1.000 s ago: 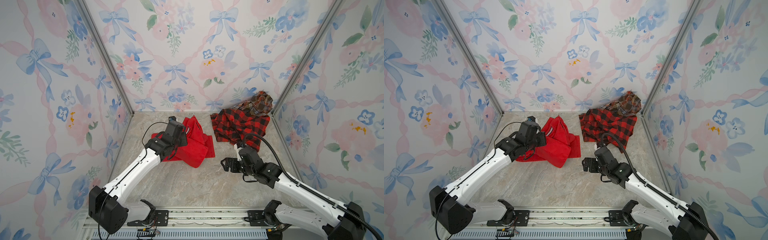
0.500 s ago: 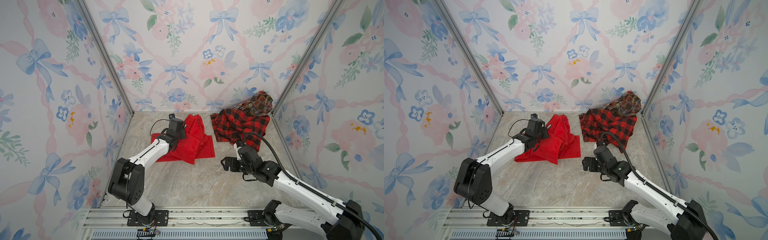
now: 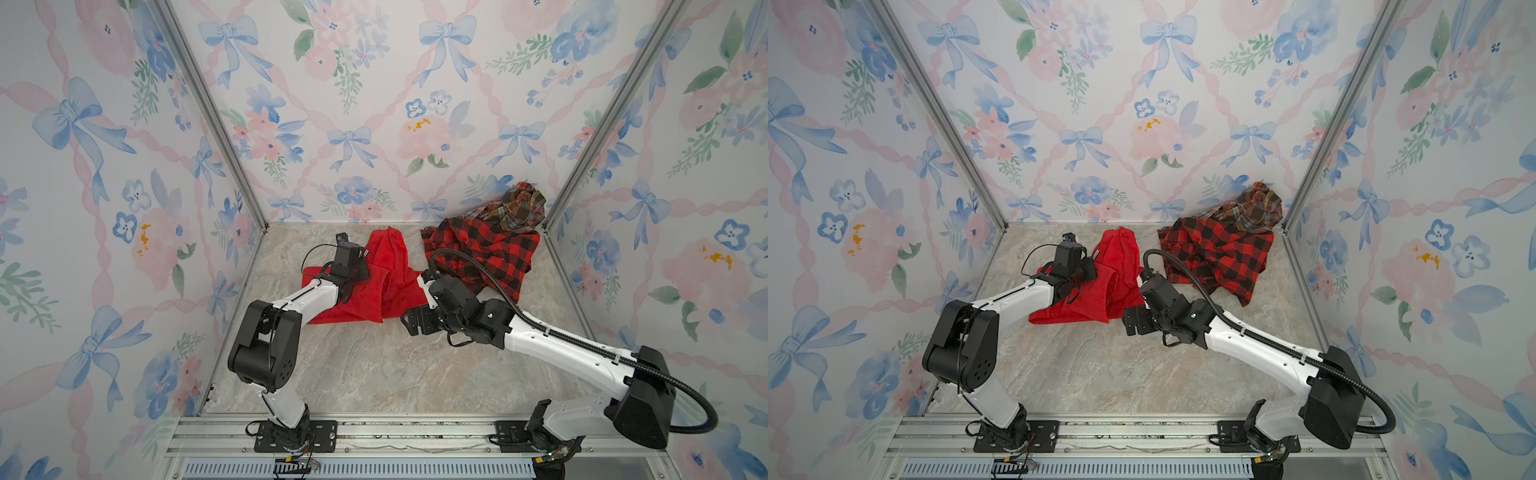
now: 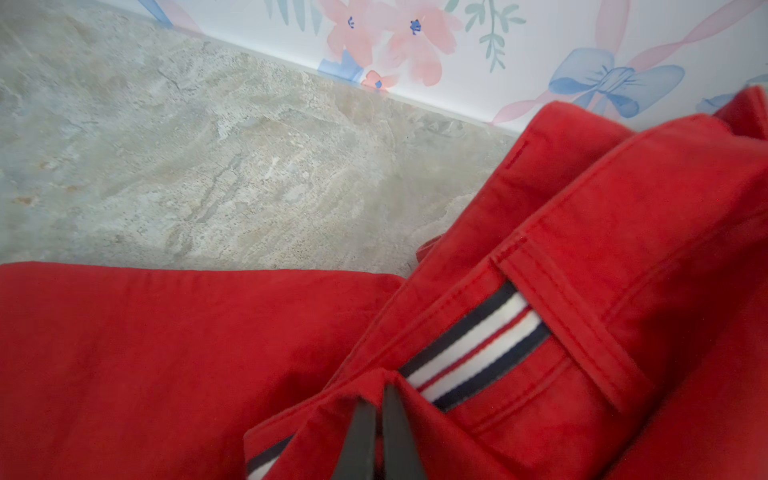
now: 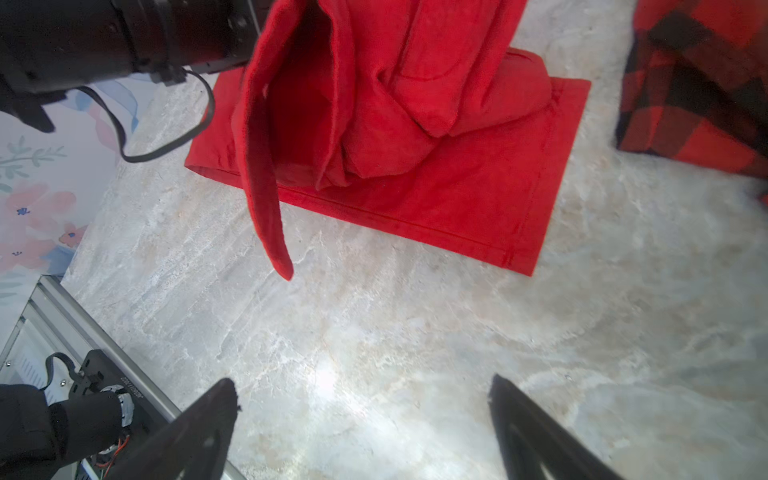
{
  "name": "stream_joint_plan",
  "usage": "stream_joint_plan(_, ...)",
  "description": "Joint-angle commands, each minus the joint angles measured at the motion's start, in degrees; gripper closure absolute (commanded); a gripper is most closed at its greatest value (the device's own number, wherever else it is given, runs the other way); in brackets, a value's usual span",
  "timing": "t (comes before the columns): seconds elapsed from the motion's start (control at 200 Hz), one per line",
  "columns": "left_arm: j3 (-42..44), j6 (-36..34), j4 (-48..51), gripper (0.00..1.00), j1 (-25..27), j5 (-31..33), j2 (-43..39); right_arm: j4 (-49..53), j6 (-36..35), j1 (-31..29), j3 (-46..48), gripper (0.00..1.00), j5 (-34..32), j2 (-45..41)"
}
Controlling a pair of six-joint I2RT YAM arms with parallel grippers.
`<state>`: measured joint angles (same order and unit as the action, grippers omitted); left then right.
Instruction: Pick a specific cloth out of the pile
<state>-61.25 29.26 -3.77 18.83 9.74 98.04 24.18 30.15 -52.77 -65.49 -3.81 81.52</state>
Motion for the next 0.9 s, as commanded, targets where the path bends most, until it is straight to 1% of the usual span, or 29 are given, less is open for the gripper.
stream_joint_plan(0.0,0.9,-2.0,0.7,0.86,-1.1,-3.0,-0.1,-2.5,-2.2,-0.6,-4.9,0.03,-1.9,3.6)
stream_joint_plan(0.06,1.3,-2.2,0.9,0.79,-1.3,-3.3,-1.7,-0.8,-2.7,-0.3,-8.7,0.03,-3.2,6.5)
stream_joint_plan(0.215,1.2,-2.1,2.1,0.68,-1.8,-3.5,-4.4,3.9,-3.7,0.5,-17.2,0.03,-6.3,12.4)
stream_joint_plan(0.29,0.9,-1.9,2.5,0.6,-1.9,-3.0,-4.7,3.7,-3.4,1.0,-18.0,0.03,-7.0,13.0)
stream_joint_plan(0.33,0.6,-1.9,2.7,0.58,-2.0,-3.3,-4.7,3.4,-3.3,1.1,-18.0,0.03,-7.5,13.0)
stream_joint_plan(0.36,0.5,-1.9,2.9,0.57,-2.0,-3.5,-4.9,3.8,-3.3,1.0,-18.1,0.03,-7.7,14.7)
stream_joint_plan(0.45,0.8,-2.0,3.1,0.52,-2.0,-4.0,-6.4,4.7,-3.1,1.0,-17.4,0.03,-8.4,14.6)
stream_joint_plan(0.51,0.8,-3.3,3.8,0.51,-2.0,-5.5,-7.5,3.3,-2.8,1.0,-14.9,0.03,-8.5,13.6)
stream_joint_plan(0.56,0.9,-4.9,5.1,0.49,-1.9,-7.4,-8.9,1.8,-2.4,1.1,-12.1,0.03,-8.6,10.0)
stream_joint_plan(0.605,2.1,-6.1,5.6,0.47,-1.4,-7.5,-10.9,0.7,-2.1,1.1,-9.6,0.03,-8.8,7.6)
stream_joint_plan(0.705,6.2,-8.2,5.7,0.42,-0.7,-6.1,-17.7,0.5,-0.6,1.6,-4.0,0.03,-9.7,1.9)
stream_joint_plan(0.78,8.6,-8.6,8.2,0.4,-0.3,-5.4,-22.6,0.8,1.1,2.4,1.0,0.03,-10.1,-2.9)
stream_joint_plan(0.835,10.2,-8.9,10.9,0.4,0.2,-5.8,-26.7,0.8,2.3,2.9,5.2,0.03,-10.6,-6.9)
stream_joint_plan(0.895,12.1,-9.2,13.3,0.4,2.1,-7.5,-31.7,1.2,3.4,3.5,9.7,0.03,-10.8,-11.2)
